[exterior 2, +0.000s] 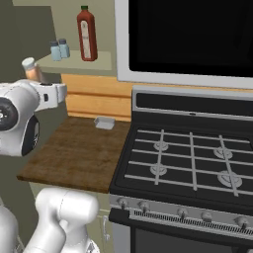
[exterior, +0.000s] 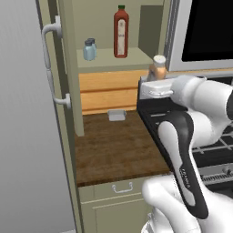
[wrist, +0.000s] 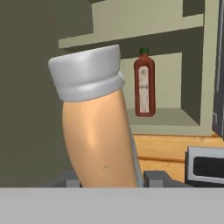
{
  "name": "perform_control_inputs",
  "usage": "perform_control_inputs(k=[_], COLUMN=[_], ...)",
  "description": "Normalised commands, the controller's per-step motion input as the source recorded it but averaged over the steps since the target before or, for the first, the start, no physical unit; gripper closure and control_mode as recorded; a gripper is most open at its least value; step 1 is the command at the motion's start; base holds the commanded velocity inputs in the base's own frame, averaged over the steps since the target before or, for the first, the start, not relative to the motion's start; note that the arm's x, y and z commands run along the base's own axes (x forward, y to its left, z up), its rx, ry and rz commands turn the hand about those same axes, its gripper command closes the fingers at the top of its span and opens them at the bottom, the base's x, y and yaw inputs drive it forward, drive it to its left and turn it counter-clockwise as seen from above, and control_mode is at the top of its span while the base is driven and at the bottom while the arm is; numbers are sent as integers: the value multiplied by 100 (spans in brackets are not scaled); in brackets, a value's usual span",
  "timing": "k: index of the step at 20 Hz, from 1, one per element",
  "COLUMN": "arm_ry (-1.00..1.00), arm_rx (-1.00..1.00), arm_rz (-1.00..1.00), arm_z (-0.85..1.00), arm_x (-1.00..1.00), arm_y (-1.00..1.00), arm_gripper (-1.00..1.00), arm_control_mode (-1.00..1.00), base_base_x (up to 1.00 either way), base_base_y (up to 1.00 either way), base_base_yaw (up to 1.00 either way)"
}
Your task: Put the shaker and condiment bottle from the counter next to their counterparts in the cabinet.
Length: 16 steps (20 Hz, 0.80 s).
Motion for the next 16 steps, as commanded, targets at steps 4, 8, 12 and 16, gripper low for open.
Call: perform_control_inputs(k=[4,8,12,16], arm_ry=[1,0,2,12], arm_rx=[14,11,8,1], arm_rz=[-2,0,0,0], arm_z=[36,45,60,-2], arm_x=[-13,1,11,11], arm_y=[-53,-9,0,-2], arm_gripper=[100,100,100,100], arm_control_mode=[-100,-100,-100,-100], base_base_x=[0,0,0,0], base_base_y=[0,0,0,0], base_base_yaw=[0,0,0,0])
